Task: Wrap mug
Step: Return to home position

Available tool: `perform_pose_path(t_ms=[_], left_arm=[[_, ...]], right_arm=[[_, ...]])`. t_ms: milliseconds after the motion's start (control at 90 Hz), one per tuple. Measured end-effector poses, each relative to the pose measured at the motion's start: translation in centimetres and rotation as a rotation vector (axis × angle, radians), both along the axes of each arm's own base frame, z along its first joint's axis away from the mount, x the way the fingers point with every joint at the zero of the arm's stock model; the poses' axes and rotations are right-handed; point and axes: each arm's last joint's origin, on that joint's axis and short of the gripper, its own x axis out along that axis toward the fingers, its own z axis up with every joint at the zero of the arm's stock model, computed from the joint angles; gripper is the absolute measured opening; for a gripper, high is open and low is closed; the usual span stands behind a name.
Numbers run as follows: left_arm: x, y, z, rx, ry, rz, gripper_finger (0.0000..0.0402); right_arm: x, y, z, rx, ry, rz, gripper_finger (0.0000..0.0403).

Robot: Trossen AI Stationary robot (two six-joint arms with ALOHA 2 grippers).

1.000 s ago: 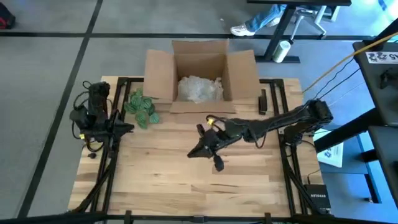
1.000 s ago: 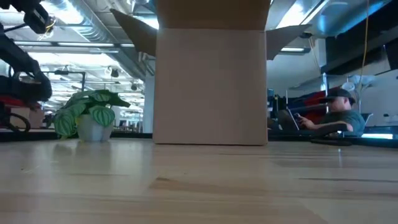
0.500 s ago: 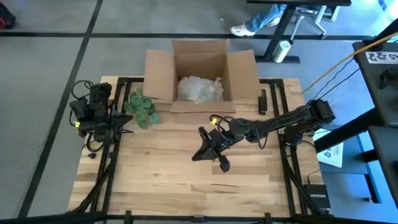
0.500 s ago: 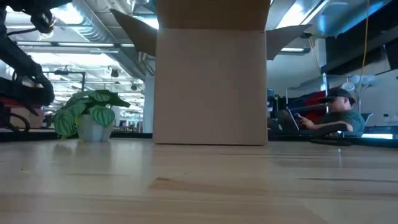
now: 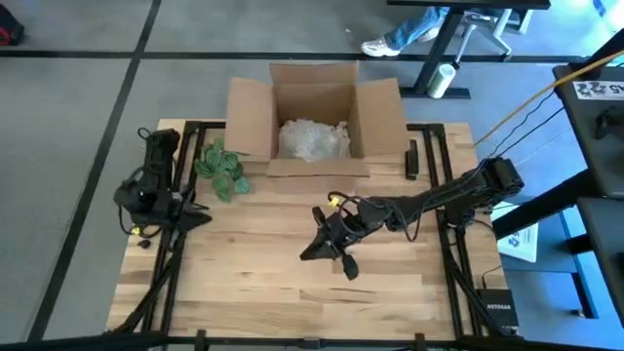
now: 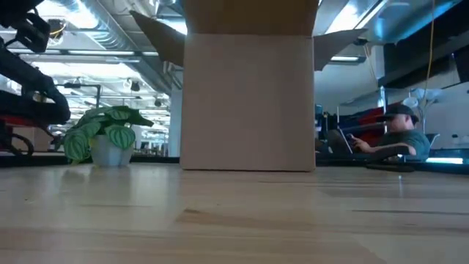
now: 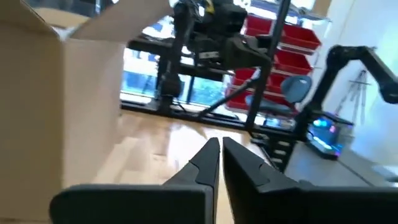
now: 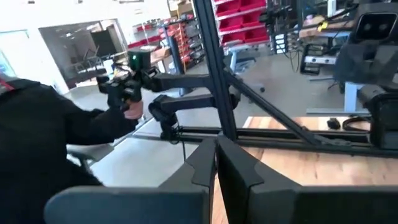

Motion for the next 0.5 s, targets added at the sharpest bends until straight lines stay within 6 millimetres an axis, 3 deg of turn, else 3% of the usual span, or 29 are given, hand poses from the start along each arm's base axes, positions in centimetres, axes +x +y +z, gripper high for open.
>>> perform_pose_path(t_ms=[289,500], left_arm=[[-0.1,-1.0,-0.9,0.080,-0.027,-0.266,0.0000],[0.4,-1.7,-3.9,0.114,-0.004,-0.229,0.0000]], right_arm=[[1.3,0.3,-1.8,0.037,-0.015,0.006,0.0000],[1.5,-0.2,-1.7,0.042,-0.023,-0.013,0.0000]])
